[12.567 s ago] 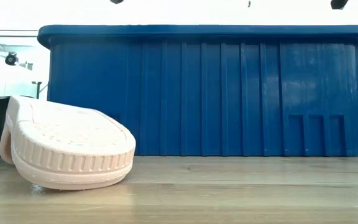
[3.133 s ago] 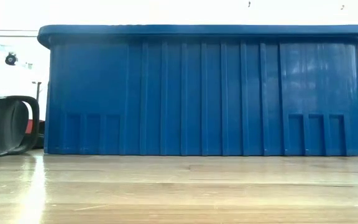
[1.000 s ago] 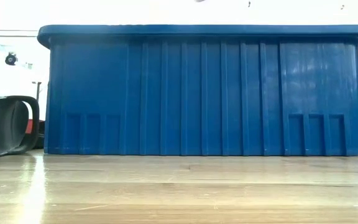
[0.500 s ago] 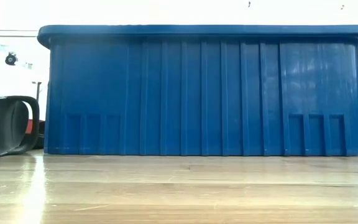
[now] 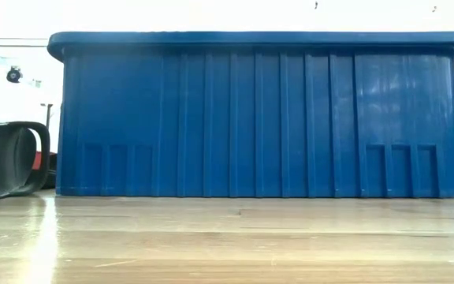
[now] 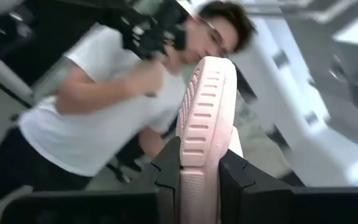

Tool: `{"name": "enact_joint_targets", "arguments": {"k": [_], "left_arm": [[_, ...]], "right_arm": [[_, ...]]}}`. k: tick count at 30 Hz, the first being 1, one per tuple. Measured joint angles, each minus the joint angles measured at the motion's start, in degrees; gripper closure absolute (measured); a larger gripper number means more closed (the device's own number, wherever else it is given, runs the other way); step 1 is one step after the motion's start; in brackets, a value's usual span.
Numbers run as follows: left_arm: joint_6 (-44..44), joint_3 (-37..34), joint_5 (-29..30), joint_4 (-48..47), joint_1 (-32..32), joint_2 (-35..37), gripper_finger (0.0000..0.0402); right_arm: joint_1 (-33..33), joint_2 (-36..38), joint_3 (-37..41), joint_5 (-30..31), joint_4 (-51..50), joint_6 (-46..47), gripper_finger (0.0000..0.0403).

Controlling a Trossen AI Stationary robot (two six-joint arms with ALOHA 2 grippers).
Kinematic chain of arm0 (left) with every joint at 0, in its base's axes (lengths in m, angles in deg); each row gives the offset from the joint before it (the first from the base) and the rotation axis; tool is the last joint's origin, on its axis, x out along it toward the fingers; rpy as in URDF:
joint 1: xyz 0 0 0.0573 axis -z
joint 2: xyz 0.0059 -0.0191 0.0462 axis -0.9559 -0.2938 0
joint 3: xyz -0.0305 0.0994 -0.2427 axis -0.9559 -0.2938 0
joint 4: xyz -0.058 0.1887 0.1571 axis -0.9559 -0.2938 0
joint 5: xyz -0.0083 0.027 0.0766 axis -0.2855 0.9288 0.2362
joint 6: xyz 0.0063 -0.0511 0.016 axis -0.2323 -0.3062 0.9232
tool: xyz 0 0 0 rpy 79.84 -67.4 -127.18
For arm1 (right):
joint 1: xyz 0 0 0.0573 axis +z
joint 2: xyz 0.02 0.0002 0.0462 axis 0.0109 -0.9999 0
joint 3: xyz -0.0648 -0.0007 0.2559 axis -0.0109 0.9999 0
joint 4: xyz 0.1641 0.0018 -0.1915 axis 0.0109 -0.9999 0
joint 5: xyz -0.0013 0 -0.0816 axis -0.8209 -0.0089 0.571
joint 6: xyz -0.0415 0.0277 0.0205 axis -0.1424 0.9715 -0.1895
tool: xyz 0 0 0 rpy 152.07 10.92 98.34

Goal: Pick and place slides into bin
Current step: Put the pink slide into the blue bin

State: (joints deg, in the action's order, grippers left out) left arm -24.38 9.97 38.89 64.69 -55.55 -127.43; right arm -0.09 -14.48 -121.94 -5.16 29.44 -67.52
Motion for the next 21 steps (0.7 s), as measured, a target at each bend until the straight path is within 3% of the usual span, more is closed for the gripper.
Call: {"name": "enact_joint_targets", "arguments": {"k": [4, 9, 16, 21], "left_arm": [[2.4, 0.1, -6.6, 6.3, 0.0, -1.7, 0.0152], [23.0, 0.3, -6.7, 13.6, 0.0, -5.7, 0.0152], [54.4, 3.4, 4.0, 21.4, -0.2, -14.4, 0.0152], [68.6, 7.3, 4.6, 25.1, -0.4, -19.8, 0.0152]], "right_arm": [[0.4, -0.4, 0.0, -1.3, 0.6, -1.5, 0.0358], [0.7, -1.8, 0.0, -1.3, 0.9, -1.1, 0.0358], [0.6, -2.6, 0.0, -0.5, 2.0, 2.9, 0.0358], [0.6, -2.4, 0.0, 3.6, 2.7, 5.5, 0.0358]]}}
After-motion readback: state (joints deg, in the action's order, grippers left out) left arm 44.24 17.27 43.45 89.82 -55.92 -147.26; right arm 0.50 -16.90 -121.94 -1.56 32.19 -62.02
